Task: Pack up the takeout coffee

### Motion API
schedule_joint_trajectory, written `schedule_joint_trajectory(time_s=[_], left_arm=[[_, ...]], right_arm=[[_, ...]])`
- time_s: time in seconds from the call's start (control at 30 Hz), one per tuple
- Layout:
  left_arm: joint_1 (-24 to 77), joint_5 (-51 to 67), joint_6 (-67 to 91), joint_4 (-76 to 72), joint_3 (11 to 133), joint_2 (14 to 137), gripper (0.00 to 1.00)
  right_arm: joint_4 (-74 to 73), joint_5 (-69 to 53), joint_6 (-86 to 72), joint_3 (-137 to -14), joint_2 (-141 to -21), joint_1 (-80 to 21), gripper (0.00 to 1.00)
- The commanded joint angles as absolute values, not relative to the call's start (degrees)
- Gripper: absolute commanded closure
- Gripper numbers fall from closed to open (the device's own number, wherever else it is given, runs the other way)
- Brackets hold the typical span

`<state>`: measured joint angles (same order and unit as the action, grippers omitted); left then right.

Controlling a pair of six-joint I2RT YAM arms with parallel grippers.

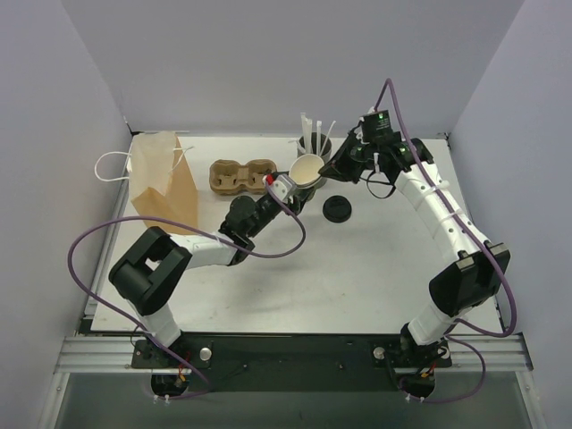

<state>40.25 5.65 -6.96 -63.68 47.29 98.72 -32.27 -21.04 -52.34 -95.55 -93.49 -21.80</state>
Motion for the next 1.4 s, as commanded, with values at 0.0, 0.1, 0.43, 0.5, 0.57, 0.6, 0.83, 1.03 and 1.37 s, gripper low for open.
schedule_joint_trajectory(time_s=[0.0, 0.1, 0.43, 0.5, 0.57, 0.6, 0.83, 1.03, 1.37], left_arm=[[40.52, 1.32, -8.61, -62.40, 47.64, 101.33, 0.40], [40.52, 0.44, -8.53, -61.88, 47.64, 101.78, 0.36], [40.25, -1.58, -6.16, -60.64, 48.78, 102.57, 0.22], [40.08, -1.84, -5.80, -60.82, 48.87, 103.00, 0.22], [39.99, -1.93, -5.71, -60.82, 49.13, 103.36, 0.21], [39.99, -2.02, -5.97, -60.47, 49.30, 103.45, 0.19], [39.73, -3.16, -5.45, -61.44, 48.69, 103.10, 0.05], [38.50, -2.82, -3.69, -64.33, 48.08, 103.09, 0.04], [37.97, -3.51, -2.99, -67.94, 46.49, 106.96, 0.06]], right_arm=[[-31.64, -22.85, -52.21, -100.37, -91.93, -22.06, 1.00], [-31.55, -23.03, -52.29, -100.81, -91.85, -21.97, 1.00], [-30.15, -24.08, -53.17, -99.49, -91.93, -22.59, 1.00], [-29.88, -24.17, -53.26, -99.49, -91.93, -22.76, 1.00], [-29.53, -24.43, -53.52, -99.49, -92.20, -22.76, 1.00], [-29.53, -24.69, -53.79, -99.41, -92.28, -22.94, 1.00], [-28.30, -25.75, -55.11, -98.96, -92.55, -23.20, 1.00], [-28.12, -25.32, -55.46, -99.14, -92.72, -23.38, 1.00], [-28.65, -24.96, -55.55, -105.28, -94.92, -22.06, 1.00]])
